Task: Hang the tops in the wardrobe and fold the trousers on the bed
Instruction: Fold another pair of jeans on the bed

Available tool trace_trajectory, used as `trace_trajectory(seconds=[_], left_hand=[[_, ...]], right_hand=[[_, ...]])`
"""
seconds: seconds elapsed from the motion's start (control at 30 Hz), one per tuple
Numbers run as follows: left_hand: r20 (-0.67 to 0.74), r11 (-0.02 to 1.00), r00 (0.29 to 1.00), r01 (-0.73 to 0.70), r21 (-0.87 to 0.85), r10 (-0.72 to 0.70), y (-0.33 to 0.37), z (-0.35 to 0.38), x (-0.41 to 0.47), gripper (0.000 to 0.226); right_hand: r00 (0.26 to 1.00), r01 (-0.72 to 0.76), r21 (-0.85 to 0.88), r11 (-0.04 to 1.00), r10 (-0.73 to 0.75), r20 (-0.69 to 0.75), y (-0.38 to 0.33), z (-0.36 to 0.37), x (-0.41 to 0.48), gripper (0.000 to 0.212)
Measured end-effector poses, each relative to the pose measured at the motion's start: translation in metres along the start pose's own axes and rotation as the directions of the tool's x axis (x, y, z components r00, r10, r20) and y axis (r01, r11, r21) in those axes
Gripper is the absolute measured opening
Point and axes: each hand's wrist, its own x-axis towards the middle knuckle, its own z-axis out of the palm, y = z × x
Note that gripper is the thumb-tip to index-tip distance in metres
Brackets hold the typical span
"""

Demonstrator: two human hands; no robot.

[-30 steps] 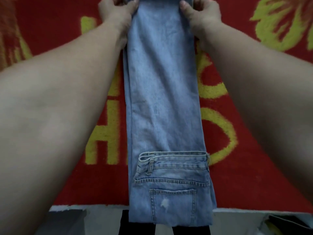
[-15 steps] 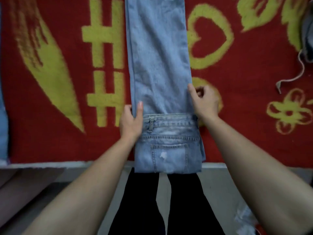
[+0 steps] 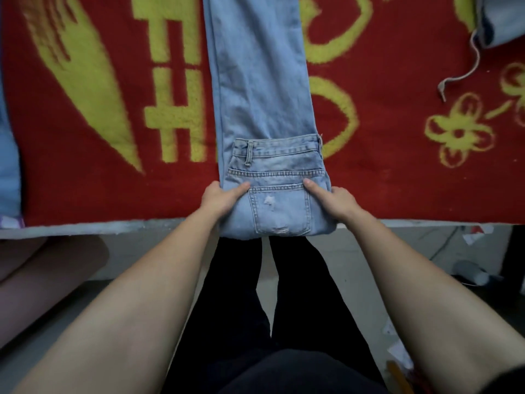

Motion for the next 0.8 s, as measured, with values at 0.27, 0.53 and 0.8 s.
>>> trace_trajectory(seconds=[0.27, 0.53, 0.8], left_hand=[[0.252, 0.991, 0.96, 0.132, -0.01, -0.125, 0.089, -0.059, -0.044, 0.015], [-0.093, 0.793, 0.989, -0.151, -0.59, 0.119, 0.211, -0.101, -0.03, 0.035], [-0.22, 0.954, 0.928, -0.289, 0.086, 0.301, 0.183, -0.054, 0.036, 0.058]], right_hand=[[0.951, 0.011, 0.087, 0.996, -0.037, 0.306, -0.093, -0.079, -0.035, 0.041], [0.972, 0.152, 0.583, 0.799, -0.228, 0.06, -0.211, -0.135, -0.028, 0.05], [0.756, 0.49, -0.317, 0.812, -0.577, -0.31, -0.202, -0.08, 0.024, 0.055]])
